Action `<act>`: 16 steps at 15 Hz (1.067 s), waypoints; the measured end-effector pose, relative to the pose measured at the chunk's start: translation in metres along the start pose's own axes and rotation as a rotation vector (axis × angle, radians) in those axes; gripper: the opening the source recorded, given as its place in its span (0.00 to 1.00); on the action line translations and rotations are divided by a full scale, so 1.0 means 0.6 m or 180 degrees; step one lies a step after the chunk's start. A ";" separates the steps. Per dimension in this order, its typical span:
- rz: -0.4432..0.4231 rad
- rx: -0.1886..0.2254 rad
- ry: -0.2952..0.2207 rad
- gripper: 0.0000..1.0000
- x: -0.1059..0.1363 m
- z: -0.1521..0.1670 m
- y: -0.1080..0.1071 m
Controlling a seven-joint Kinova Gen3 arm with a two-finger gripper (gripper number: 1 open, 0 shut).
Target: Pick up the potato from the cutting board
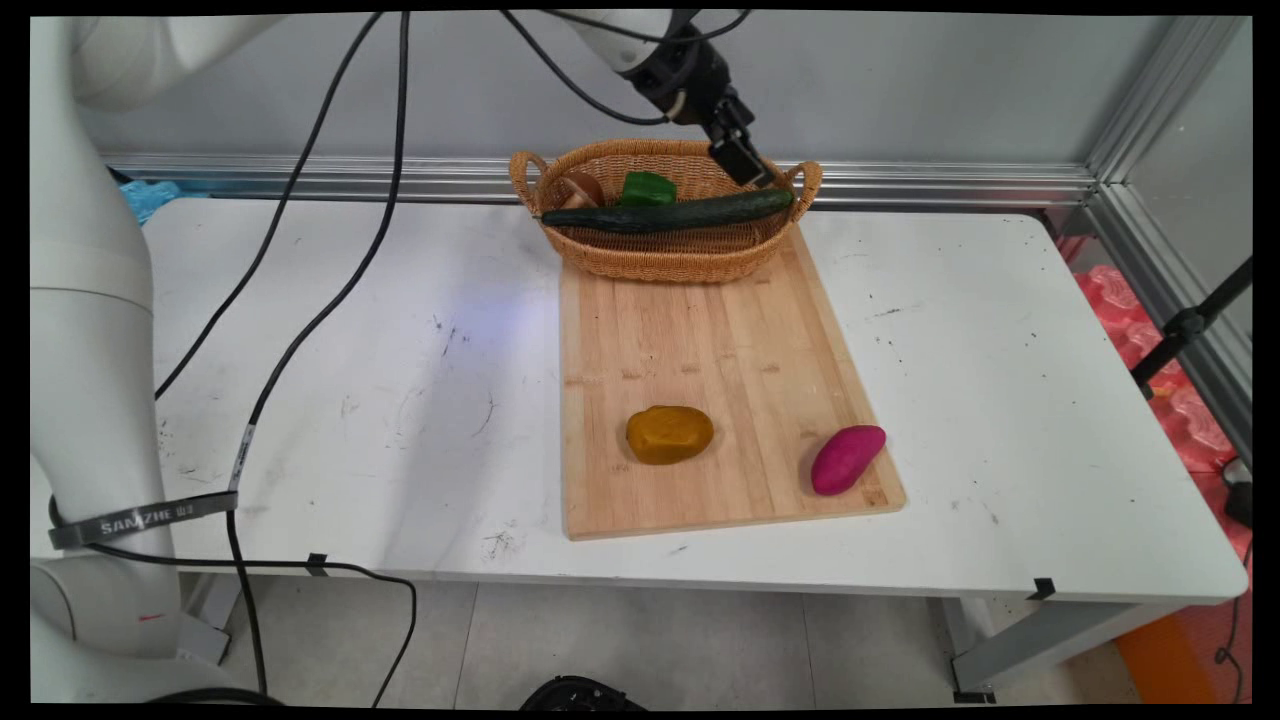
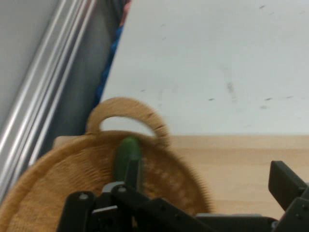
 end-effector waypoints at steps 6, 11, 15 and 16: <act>0.0000 -0.0183 -0.0111 1.00 0.015 -0.040 0.101; 0.0078 -0.0279 -0.0316 1.00 -0.026 -0.066 0.192; 0.0125 -0.0309 -0.0488 1.00 -0.074 -0.076 0.248; 0.0142 -0.0322 -0.0535 1.00 -0.088 -0.077 0.263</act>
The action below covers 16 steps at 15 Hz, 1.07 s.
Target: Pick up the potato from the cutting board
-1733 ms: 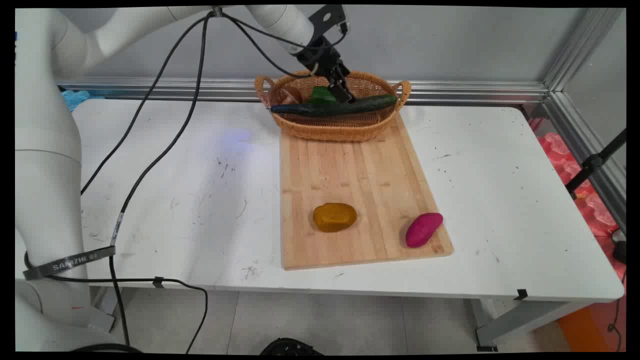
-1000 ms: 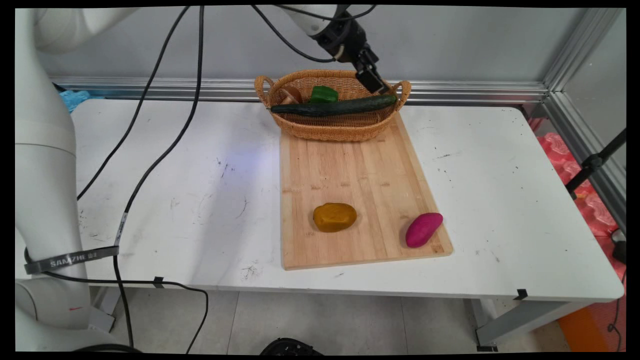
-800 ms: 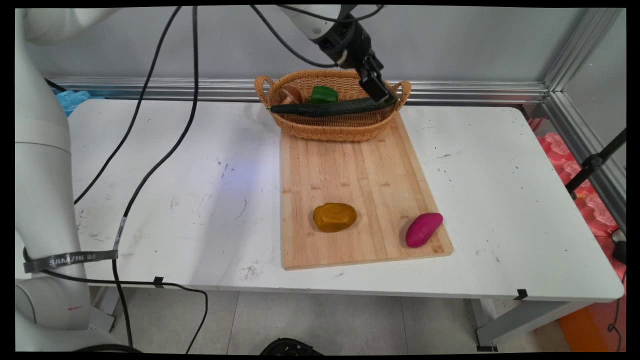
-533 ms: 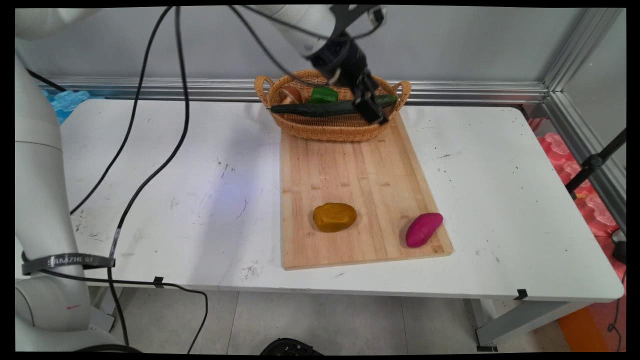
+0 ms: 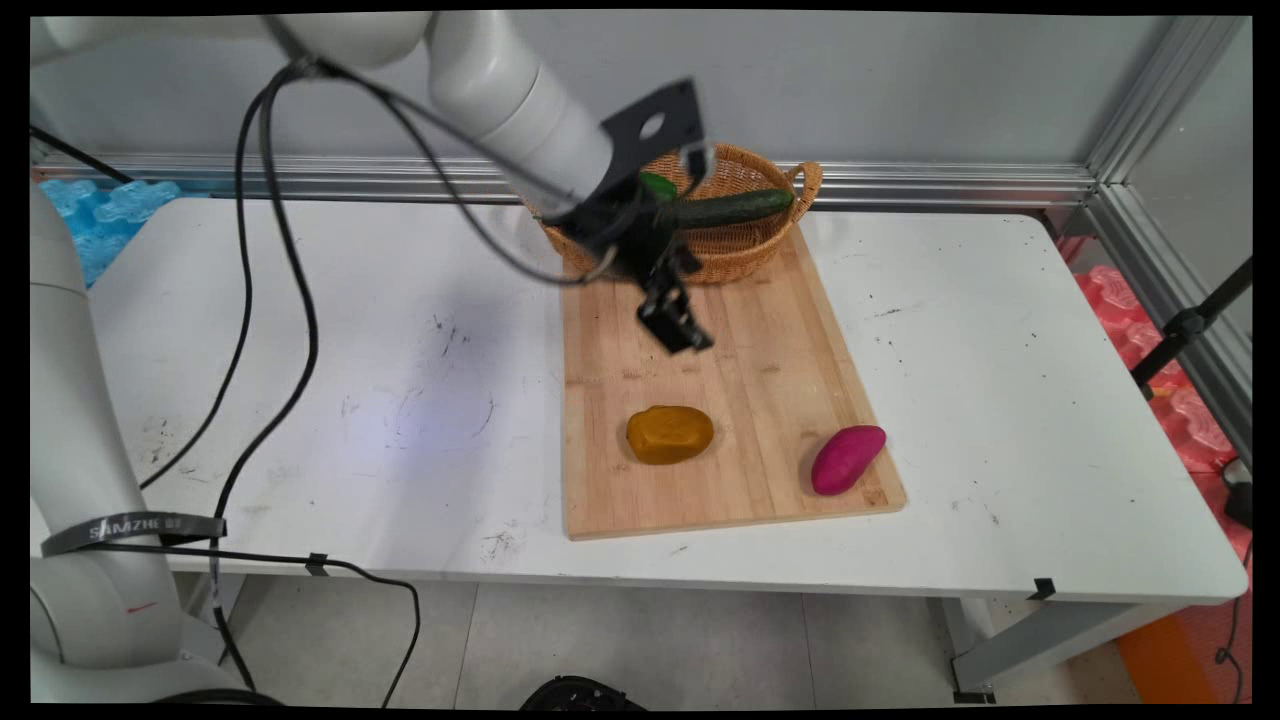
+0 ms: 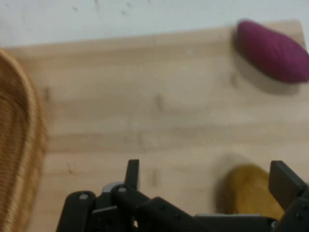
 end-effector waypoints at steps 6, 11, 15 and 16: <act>0.0073 -0.0027 -0.0171 1.00 -0.060 0.035 0.062; 0.0074 -0.0025 -0.0194 1.00 -0.079 0.075 0.082; 0.0044 -0.0067 -0.0190 1.00 -0.086 0.104 0.092; 0.0031 -0.0077 -0.0190 1.00 -0.087 0.111 0.093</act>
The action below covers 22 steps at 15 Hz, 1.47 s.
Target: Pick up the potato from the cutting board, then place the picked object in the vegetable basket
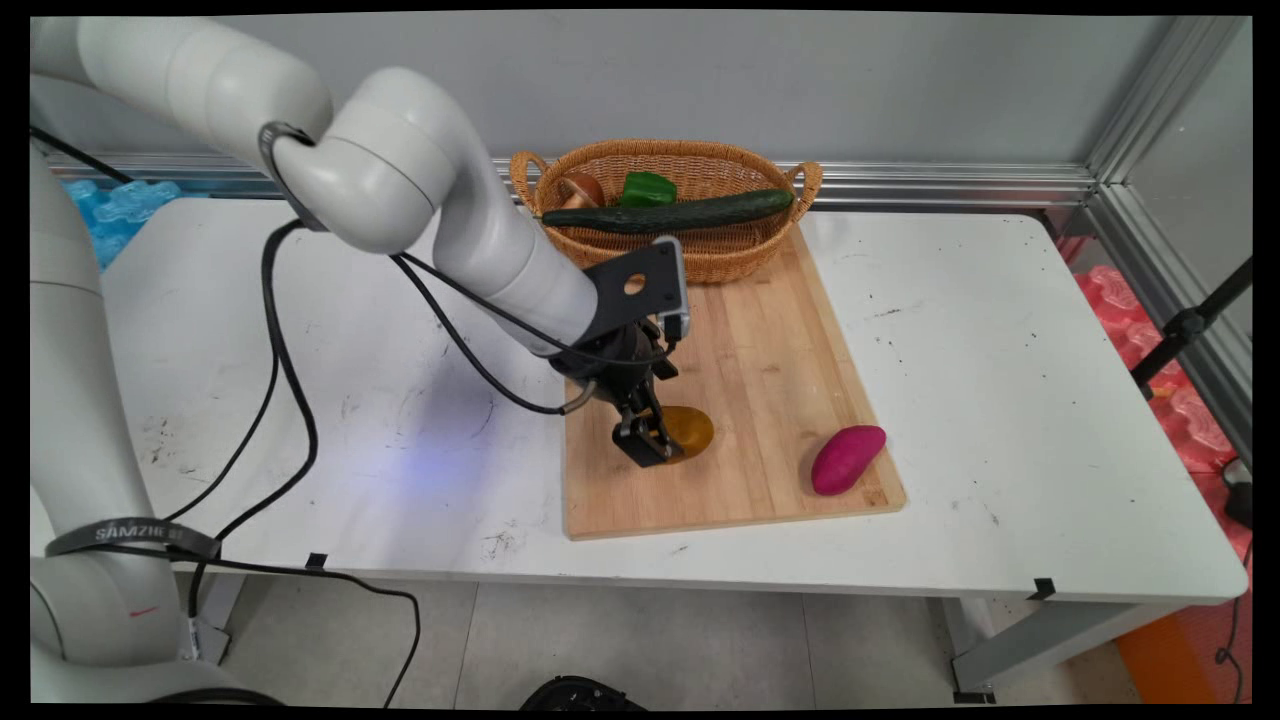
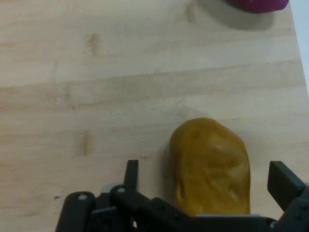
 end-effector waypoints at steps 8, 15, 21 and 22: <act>-0.0108 -0.0029 -0.0005 0.00 -0.008 0.046 0.000; -0.0170 -0.0042 0.0053 0.00 0.010 0.045 -0.013; -0.0121 -0.0078 0.0145 0.00 0.045 -0.004 -0.038; -0.0089 -0.0091 0.0169 0.00 0.053 -0.017 -0.045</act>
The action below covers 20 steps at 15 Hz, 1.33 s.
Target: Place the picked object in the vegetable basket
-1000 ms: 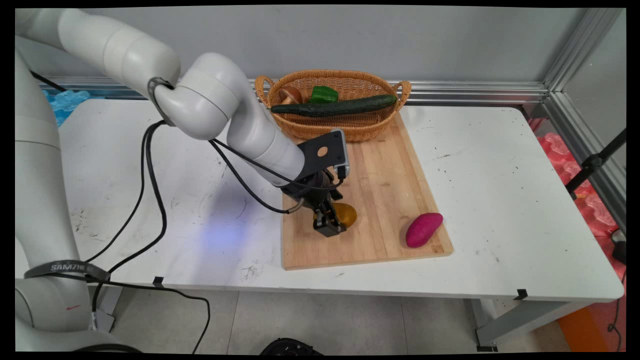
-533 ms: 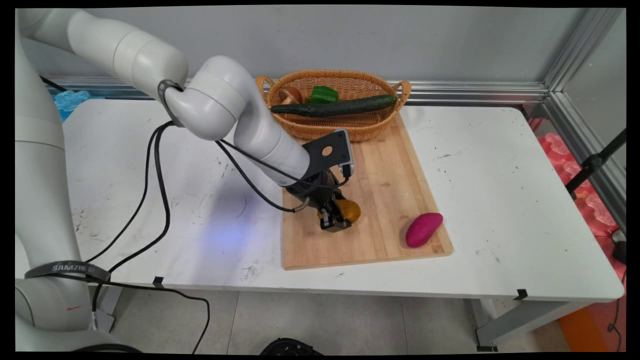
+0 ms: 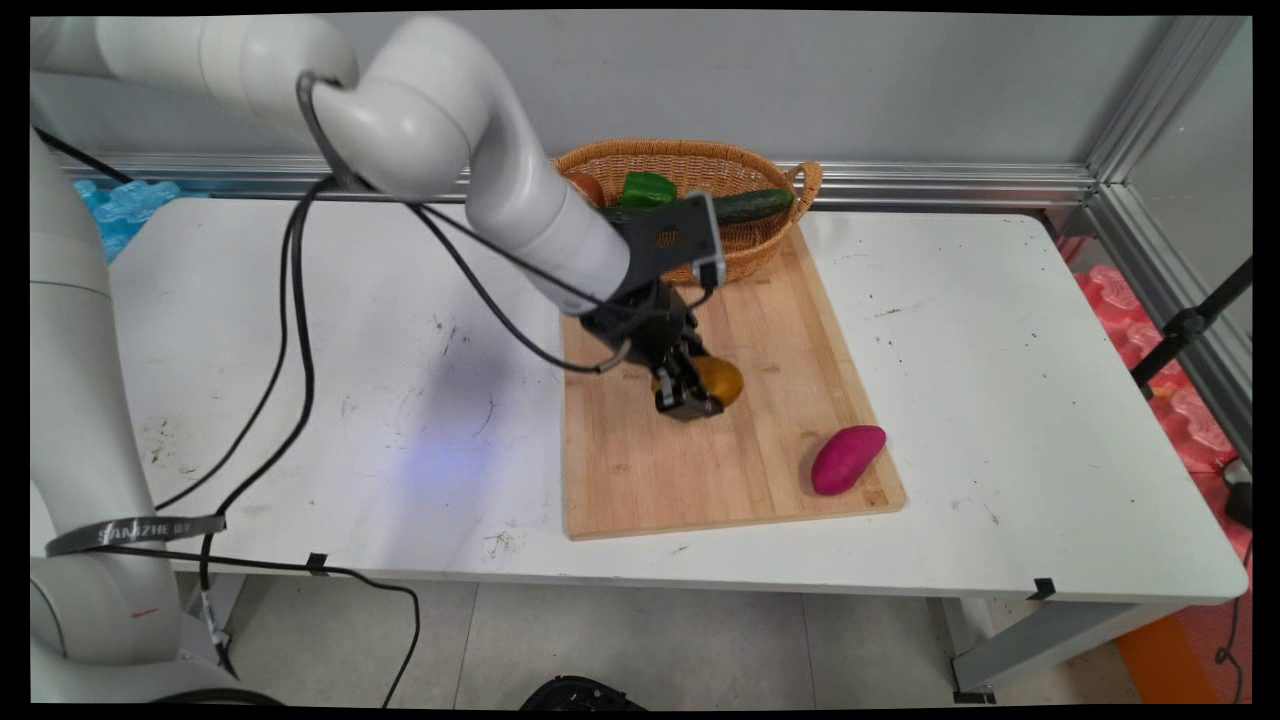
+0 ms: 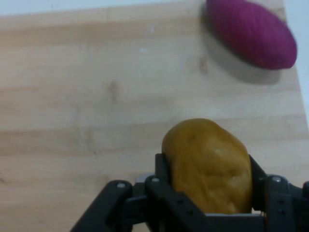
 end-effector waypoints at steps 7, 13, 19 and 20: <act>0.0142 0.0182 0.0273 0.00 0.070 -0.069 -0.107; 0.0213 0.0467 0.0453 0.00 0.100 -0.079 -0.244; 0.0297 0.0613 0.0503 0.00 0.107 -0.047 -0.362; 0.0306 0.0624 0.0504 0.00 0.107 -0.040 -0.377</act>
